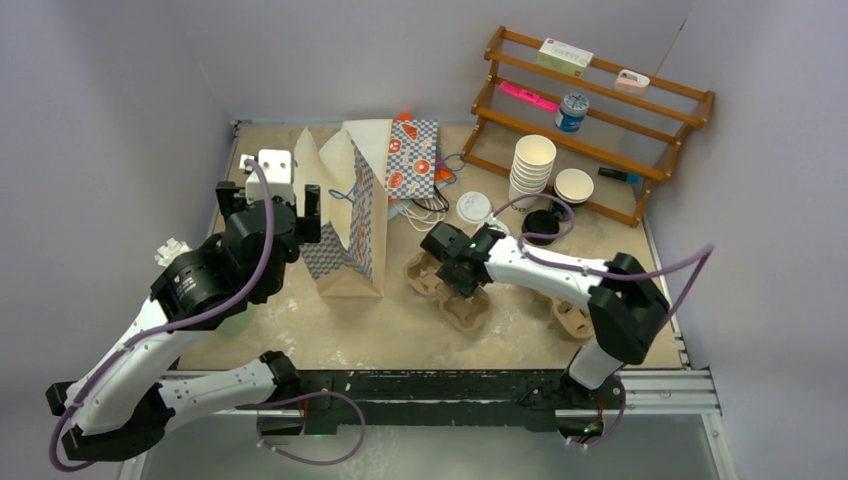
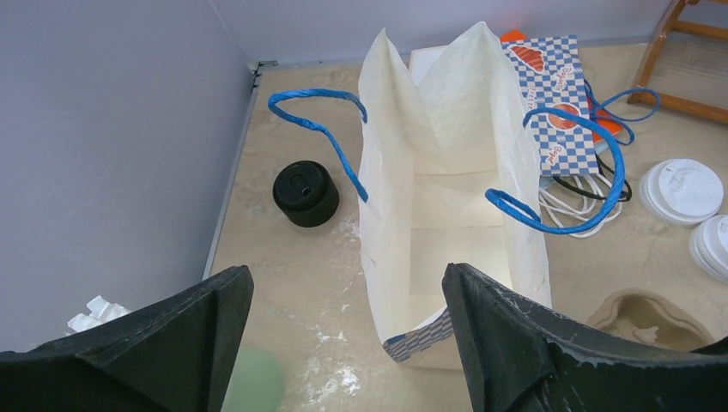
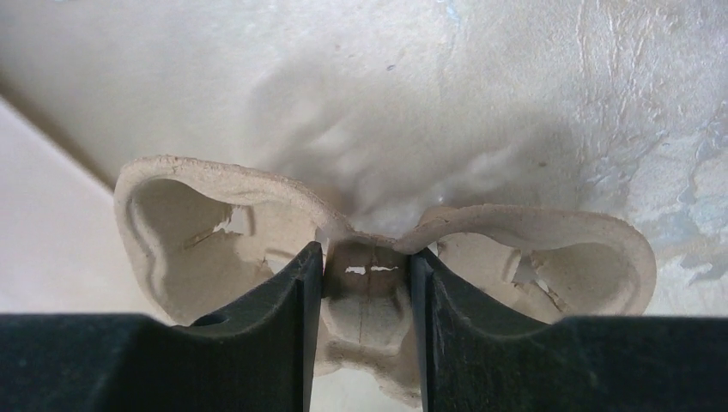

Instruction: Pack the takeout coffee

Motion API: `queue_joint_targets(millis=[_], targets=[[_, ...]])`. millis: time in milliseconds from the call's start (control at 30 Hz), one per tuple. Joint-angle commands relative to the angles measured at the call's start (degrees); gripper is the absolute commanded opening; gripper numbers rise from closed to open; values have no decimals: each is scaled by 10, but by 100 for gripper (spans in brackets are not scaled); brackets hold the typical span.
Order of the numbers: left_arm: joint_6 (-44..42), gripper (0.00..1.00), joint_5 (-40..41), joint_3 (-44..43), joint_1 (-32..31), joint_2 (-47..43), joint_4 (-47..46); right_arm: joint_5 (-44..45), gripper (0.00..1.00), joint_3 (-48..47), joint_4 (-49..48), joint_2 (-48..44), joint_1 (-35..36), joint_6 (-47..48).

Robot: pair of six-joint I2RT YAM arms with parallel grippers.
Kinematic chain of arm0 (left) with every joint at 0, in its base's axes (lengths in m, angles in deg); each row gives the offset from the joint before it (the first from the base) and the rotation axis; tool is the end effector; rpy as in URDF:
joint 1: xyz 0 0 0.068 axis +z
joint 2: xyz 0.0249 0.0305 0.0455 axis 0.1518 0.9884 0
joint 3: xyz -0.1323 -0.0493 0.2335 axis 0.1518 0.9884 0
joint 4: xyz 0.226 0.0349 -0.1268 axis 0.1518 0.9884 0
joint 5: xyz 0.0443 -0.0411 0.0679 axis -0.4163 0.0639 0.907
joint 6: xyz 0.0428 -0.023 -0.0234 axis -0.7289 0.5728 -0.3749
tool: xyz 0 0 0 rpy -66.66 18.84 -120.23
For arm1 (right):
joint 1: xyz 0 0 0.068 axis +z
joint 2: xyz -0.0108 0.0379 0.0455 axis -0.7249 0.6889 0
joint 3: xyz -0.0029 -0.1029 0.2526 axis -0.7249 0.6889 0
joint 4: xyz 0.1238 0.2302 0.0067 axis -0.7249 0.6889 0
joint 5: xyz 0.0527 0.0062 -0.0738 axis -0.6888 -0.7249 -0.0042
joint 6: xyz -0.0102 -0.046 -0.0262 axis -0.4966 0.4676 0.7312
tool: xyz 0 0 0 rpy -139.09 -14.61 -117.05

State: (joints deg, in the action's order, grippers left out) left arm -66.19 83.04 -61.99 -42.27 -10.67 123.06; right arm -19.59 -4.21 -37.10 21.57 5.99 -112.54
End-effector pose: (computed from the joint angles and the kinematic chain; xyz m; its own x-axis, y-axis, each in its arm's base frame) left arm 0.1025 -0.0797 0.4501 -0.2518 0.0751 -0.9649 -0.1058 0.9889 0.1046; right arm 0.2067 0.2457 0.2075 -0.6399 0.6731 -0.3707 0.5781 0.7395 0.3450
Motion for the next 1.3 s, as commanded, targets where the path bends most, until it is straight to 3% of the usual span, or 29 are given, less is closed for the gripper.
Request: queue_joint_targets(millis=[0, 167, 333, 533, 833, 1033, 1267], targets=[[-8, 87, 10, 1, 2, 6, -4, 28, 36, 3, 30, -67, 1, 18], [-3, 87, 3, -7, 3, 12, 1, 84, 37, -23, 50, -121, 1, 76], [5, 83, -6, -43, 4, 22, 11, 134, 37, -38, -13, -207, 1, 243], [27, 82, -15, -70, 14, 46, 38, 103, 38, -4, -166, -322, 0, 438], [60, 80, -90, -10, 81, 44, 30, 54, 35, -137, -191, -318, 0, 598], [33, 78, -178, 33, 177, 54, -19, 25, 34, -202, -214, -295, 0, 632], [-3, 67, -356, 41, 333, 106, -64, -9, 33, -238, -224, -278, 0, 656]])
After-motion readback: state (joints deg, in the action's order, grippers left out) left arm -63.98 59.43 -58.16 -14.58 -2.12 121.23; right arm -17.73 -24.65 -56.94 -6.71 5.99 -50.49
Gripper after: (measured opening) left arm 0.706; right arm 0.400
